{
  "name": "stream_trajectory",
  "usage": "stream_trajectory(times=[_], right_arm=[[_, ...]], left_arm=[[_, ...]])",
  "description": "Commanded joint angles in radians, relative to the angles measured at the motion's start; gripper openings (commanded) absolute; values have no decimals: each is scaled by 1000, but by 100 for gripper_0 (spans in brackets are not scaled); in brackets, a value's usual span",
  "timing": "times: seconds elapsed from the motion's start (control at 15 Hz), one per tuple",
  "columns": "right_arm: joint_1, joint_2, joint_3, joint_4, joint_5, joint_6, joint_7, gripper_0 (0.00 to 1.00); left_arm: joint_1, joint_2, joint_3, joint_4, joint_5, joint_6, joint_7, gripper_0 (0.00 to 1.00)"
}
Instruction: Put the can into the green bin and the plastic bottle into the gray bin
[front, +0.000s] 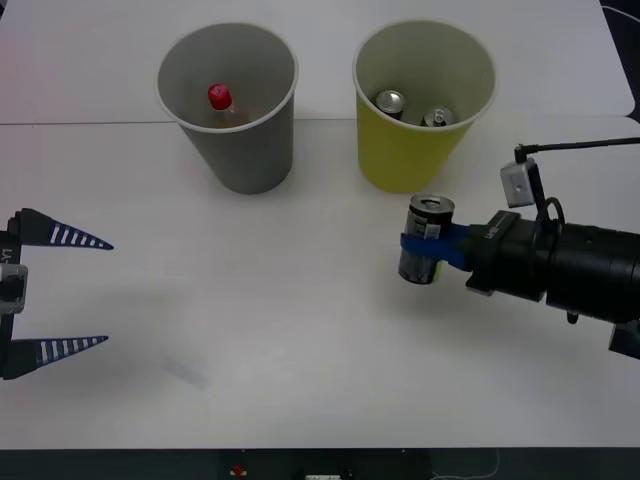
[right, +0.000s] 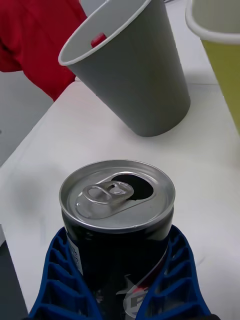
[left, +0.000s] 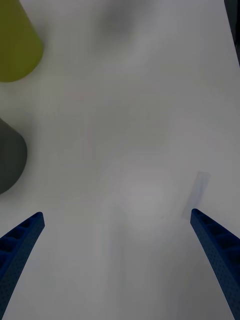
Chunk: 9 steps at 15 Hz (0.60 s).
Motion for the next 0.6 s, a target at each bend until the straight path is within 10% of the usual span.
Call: stream_trajectory(times=[0.07,0.6], right_arm=[[22,-28,-134,-58,5,-101,-141,0],[-50,-87,-358,-81,-4,-196,-302,0]], left_arm=[[0,0,0,0,0,0,0,100],[0,0,0,0,0,0,0,100]])
